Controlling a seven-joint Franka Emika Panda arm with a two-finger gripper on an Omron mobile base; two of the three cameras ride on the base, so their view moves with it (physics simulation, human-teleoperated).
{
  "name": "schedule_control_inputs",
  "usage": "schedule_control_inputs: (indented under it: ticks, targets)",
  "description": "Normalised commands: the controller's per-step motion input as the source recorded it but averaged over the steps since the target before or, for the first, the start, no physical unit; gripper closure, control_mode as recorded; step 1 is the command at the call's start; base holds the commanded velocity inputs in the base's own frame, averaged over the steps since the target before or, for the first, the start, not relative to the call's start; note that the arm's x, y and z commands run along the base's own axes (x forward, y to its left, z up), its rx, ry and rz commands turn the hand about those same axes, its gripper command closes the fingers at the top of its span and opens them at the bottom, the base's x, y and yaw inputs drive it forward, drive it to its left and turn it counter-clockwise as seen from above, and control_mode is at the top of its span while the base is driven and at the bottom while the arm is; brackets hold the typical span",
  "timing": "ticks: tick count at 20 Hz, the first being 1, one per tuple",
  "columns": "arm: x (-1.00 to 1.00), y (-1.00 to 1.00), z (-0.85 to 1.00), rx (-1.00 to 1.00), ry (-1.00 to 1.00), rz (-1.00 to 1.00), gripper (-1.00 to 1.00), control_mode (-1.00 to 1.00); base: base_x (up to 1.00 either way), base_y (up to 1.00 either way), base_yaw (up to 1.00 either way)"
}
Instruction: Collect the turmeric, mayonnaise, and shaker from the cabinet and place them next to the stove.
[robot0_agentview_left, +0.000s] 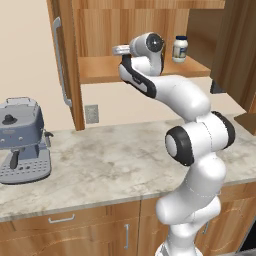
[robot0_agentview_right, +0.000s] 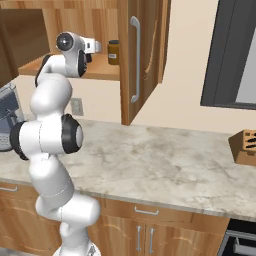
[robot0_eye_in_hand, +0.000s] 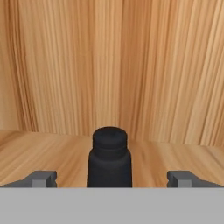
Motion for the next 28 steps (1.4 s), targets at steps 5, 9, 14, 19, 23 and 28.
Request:
schedule_control_inputs:
  ticks: [5, 9, 14, 19, 23, 28]
  targets:
    - [0.17, 0.00, -0.09, 0.00, 0.00, 0.00, -1.00, -1.00, 0.00, 0.00, 0.00]
    - [0.08, 0.03, -0.15, 0.00, 0.00, 0.00, -1.00, -1.00, 0.00, 0.00, 0.00]
    - [0.18, 0.04, -0.07, 0.00, 0.02, 0.00, -1.00, -1.00, 0.00, 0.00, 0.00]
    - [0.19, 0.11, -0.09, 0.00, 0.03, 0.00, 1.00, -1.00, 0.00, 0.00, 0.00]
    - [0.00, 0.05, -0.11, -0.03, 0.03, 0.00, 1.00, -1.00, 0.00, 0.00, 0.00]
    - [-0.21, 0.00, -0.01, -0.01, -0.04, 0.00, 1.00, -1.00, 0.00, 0.00, 0.00]
